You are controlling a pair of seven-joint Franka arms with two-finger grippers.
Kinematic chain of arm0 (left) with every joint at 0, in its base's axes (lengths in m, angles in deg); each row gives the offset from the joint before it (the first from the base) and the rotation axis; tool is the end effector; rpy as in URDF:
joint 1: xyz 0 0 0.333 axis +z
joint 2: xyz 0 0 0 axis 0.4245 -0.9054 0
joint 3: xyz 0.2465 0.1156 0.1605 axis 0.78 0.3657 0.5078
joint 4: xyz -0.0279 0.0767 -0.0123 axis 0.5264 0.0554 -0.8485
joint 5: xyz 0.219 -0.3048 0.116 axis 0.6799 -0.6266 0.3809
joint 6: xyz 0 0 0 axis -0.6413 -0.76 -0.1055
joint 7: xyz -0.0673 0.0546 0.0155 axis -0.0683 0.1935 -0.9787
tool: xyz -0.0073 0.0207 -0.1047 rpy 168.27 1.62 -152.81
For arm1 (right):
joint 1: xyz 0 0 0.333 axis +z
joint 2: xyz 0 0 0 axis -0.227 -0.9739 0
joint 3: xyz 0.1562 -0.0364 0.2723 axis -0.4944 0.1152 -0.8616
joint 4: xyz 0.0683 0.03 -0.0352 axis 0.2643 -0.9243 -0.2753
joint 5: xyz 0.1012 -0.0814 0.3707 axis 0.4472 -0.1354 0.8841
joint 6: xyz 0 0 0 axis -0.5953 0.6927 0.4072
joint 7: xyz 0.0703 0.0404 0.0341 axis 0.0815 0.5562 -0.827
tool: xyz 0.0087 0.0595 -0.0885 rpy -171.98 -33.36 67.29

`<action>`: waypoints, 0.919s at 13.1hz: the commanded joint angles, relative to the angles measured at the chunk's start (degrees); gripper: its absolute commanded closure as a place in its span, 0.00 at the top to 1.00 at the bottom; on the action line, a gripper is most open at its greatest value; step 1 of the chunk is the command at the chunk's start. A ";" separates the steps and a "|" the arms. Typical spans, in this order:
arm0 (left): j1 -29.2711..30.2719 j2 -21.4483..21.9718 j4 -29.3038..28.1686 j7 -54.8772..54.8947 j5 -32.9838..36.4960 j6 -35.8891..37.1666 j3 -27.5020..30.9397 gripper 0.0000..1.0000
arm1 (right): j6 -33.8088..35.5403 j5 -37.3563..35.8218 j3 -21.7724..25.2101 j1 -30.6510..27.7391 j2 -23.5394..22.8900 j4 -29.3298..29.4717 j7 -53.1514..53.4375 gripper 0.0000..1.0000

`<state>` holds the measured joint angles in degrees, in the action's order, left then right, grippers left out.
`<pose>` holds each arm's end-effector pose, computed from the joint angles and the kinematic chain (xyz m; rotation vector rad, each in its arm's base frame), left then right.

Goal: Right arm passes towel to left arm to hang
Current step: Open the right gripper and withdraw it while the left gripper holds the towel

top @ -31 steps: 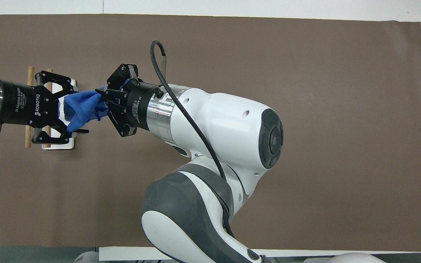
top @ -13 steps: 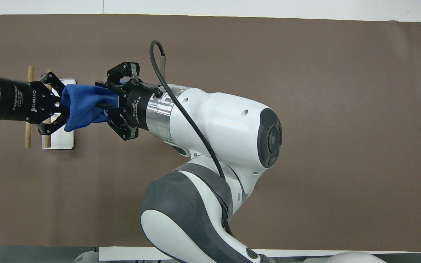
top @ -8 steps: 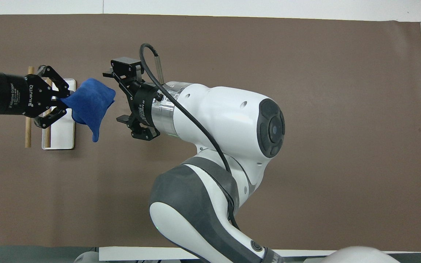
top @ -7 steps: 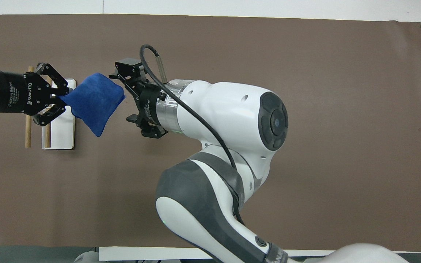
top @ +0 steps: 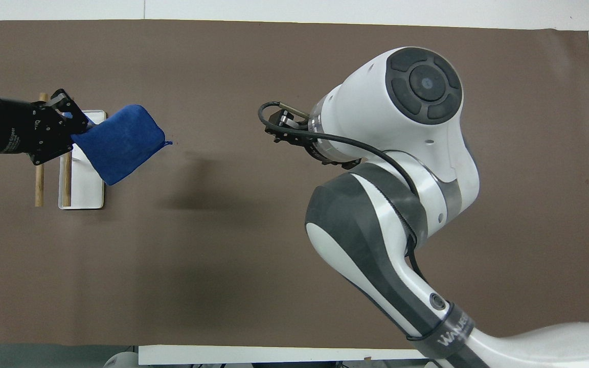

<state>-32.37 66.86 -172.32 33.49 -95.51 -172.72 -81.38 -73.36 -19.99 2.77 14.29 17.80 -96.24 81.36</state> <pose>0.5319 -0.1037 0.5559 2.6237 0.7684 0.0606 0.5566 0.3113 0.5216 -2.8637 0.4595 -0.0060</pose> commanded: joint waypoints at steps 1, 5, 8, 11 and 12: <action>-0.05 -0.26 -0.36 13.83 4.53 -4.79 0.22 0.01 | 4.52 -1.12 1.85 -4.50 3.20 -1.28 -13.72 1.00; 1.53 -0.35 -3.26 23.21 6.65 -10.42 0.31 0.00 | 11.37 -1.12 15.37 -3.72 7.25 -1.89 -35.36 1.00; 3.73 -0.70 -5.54 19.11 6.21 -14.79 0.13 0.00 | 16.82 -1.12 25.47 -3.02 10.41 -1.98 -43.10 1.00; 3.21 -1.31 -6.25 -4.98 6.38 -18.16 0.05 0.00 | 17.63 -1.12 40.41 4.09 13.31 -1.81 -47.87 1.00; 3.29 -1.23 -6.60 -6.06 6.38 -18.25 0.05 0.00 | 17.98 -1.12 42.19 4.02 13.76 -1.72 -49.45 1.00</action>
<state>-29.13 64.97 -177.54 33.16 -89.94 -189.11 -81.08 -55.58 -20.70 41.22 16.55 29.44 -96.32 33.98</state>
